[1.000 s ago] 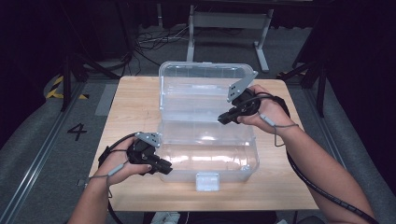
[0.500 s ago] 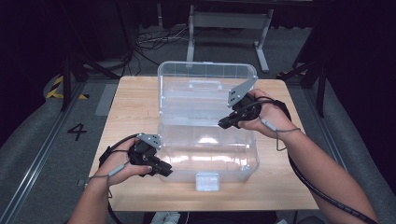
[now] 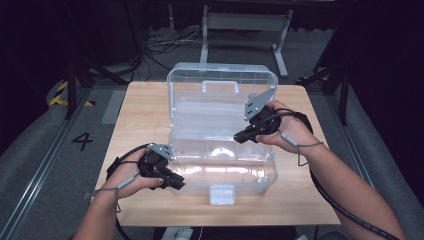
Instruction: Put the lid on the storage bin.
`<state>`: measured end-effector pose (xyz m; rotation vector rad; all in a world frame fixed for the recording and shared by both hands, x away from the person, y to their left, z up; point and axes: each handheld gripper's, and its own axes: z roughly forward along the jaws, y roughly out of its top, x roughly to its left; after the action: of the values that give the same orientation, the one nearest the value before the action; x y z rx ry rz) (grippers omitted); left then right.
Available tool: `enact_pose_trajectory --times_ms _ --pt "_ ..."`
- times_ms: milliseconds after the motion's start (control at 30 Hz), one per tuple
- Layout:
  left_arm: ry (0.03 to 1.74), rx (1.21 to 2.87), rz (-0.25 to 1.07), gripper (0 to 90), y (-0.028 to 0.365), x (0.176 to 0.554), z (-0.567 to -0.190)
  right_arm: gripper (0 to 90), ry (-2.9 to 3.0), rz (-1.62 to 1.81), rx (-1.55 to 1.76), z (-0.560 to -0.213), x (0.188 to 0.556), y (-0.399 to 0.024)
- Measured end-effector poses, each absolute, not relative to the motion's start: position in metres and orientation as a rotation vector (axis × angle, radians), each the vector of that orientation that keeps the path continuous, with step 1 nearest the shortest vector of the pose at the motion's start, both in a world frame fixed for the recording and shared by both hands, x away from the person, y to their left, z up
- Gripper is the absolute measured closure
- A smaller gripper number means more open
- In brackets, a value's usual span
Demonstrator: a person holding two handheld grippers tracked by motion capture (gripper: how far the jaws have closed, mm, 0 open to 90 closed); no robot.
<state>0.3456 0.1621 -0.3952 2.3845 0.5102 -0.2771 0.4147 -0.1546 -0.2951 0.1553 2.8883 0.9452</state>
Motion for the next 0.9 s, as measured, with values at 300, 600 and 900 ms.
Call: enact_pose_trajectory --times_ms 300,600,900 --pt "0.511 2.383 -0.276 75.5 0.162 0.345 -0.395 88.3 2.892 0.945 0.147 -0.298 0.409 -0.156" --pt "0.51 2.375 -0.265 73.8 0.164 0.345 -0.393 88.6 2.909 0.923 0.113 -0.301 0.401 -0.154" --pt "0.505 2.319 -0.2 73.0 0.178 0.338 -0.376 88.8 2.902 0.905 0.096 -0.304 0.394 -0.152"
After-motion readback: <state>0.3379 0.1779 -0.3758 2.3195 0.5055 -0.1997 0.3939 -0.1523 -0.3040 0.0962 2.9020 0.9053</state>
